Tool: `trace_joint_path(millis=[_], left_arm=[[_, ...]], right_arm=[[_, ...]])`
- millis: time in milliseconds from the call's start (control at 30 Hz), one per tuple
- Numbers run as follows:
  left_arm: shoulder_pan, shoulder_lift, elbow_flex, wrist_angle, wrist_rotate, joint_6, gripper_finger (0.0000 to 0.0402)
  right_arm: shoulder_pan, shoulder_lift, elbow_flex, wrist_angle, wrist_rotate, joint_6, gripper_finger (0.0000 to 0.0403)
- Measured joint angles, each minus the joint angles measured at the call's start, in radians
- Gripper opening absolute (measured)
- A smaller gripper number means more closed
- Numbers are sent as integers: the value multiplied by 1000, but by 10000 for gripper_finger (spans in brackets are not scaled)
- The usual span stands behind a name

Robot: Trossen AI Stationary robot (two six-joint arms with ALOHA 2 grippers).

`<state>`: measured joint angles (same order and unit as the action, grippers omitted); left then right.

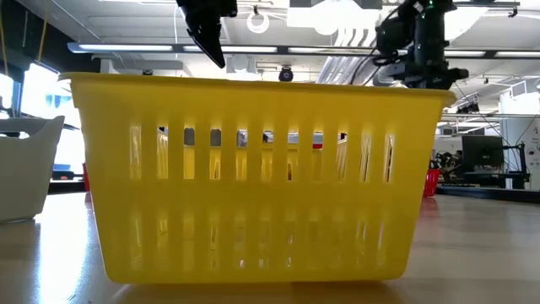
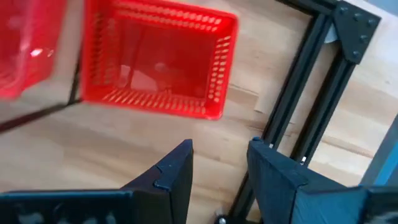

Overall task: Stack baskets on shelf by color
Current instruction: Stack the right red bin on the red bin on the shelf

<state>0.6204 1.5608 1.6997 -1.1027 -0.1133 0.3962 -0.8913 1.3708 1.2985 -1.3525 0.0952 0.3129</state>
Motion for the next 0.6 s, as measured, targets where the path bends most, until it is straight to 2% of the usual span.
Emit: trace_joint_path(millis=[267, 600], left_arm=[[0, 0, 0, 0, -1, 0, 163], [0, 0, 0, 0, -2, -2, 163]], right_arm=[[-106, 0, -139, 171, -45, 79, 135], [-130, 0, -280, 406, -51, 136, 135]])
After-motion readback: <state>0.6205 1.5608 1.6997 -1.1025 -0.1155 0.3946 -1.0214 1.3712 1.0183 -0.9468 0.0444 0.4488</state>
